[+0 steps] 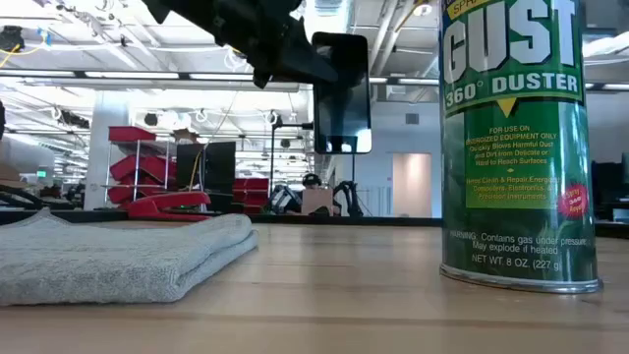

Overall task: Apply microfiber cloth
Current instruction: Spray the front of the black phone with the spray bottle

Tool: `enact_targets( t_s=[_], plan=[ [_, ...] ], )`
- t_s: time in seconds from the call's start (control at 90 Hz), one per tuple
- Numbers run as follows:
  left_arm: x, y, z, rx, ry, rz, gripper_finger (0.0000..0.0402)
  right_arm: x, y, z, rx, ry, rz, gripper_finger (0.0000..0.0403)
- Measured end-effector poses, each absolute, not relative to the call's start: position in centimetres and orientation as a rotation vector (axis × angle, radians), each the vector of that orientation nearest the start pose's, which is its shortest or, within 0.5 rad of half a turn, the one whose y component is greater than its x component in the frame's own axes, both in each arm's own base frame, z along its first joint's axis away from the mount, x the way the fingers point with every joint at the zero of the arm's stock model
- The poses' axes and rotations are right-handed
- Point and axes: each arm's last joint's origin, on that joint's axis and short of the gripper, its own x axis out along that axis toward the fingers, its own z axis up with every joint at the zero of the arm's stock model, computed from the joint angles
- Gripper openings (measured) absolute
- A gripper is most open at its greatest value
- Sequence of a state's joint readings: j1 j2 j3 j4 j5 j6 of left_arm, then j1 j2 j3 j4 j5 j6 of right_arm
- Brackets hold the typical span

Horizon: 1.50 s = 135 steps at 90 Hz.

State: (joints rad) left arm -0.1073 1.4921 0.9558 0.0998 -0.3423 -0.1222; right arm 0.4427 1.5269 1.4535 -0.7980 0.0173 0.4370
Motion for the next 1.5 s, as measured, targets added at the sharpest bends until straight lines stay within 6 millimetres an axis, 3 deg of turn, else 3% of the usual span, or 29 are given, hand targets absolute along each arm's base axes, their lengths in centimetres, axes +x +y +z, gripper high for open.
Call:
enact_targets(
  t_s=[0.522, 1.5],
  plan=[
    [32.6, -4.2, 26.7, 0.004, 0.423, 0.300, 0.0007, 30.3, 14.3, 33.0, 0.147, 0.978, 0.195, 0.0000],
    [32.1, -4.6, 26.2, 0.010, 0.466, 0.393, 0.0007, 30.9, 14.4, 32.6, 0.117, 1.030, 0.176, 0.0000]
  ],
)
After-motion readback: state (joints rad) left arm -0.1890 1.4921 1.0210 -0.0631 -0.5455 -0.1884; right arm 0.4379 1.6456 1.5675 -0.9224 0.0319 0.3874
